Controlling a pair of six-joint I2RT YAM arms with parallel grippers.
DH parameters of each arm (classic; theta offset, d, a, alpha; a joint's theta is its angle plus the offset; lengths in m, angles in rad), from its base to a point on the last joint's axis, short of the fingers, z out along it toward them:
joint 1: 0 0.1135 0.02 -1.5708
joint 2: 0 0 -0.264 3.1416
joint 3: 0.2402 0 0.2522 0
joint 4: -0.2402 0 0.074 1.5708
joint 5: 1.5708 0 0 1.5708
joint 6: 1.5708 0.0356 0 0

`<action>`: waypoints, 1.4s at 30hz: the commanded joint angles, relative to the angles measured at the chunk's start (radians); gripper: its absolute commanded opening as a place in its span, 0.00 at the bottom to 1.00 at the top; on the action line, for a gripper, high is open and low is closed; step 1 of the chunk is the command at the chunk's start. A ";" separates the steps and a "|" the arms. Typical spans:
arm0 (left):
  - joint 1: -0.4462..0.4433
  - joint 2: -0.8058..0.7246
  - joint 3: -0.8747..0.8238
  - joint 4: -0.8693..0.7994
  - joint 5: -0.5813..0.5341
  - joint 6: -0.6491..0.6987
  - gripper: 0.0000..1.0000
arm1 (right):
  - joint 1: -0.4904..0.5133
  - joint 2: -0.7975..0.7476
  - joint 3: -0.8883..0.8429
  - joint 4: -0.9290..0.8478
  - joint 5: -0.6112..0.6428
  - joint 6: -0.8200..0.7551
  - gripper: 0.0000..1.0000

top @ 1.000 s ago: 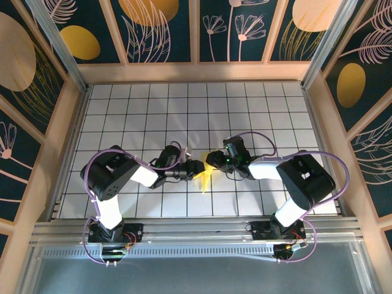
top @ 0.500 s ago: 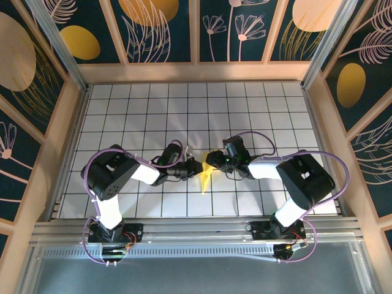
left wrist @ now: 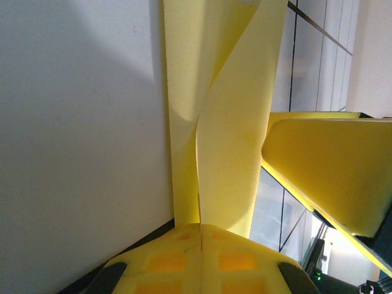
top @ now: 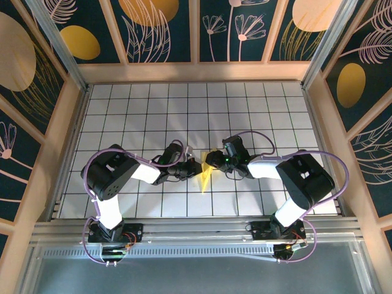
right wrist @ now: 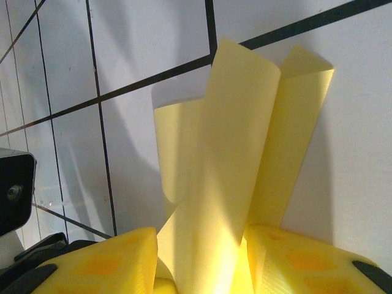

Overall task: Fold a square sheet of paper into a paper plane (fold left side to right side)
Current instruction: Fold the wing for the fifth time at the center of the table.

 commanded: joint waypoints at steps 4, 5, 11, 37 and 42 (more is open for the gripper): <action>0.006 0.013 0.025 -0.066 -0.072 0.049 0.03 | 0.019 0.037 0.022 -0.024 0.017 -0.017 0.43; 0.006 0.011 0.025 -0.066 -0.075 0.050 0.03 | 0.020 0.037 0.024 -0.026 0.018 -0.019 0.43; 0.006 -0.015 0.023 -0.057 -0.067 0.084 0.02 | 0.021 0.042 0.029 -0.032 0.018 -0.021 0.43; 0.007 0.009 0.034 -0.093 -0.071 0.113 0.00 | 0.022 0.031 0.050 -0.043 0.016 -0.033 0.43; 0.006 0.027 0.040 -0.105 -0.069 0.116 0.00 | 0.022 0.025 0.054 -0.035 0.010 -0.031 0.43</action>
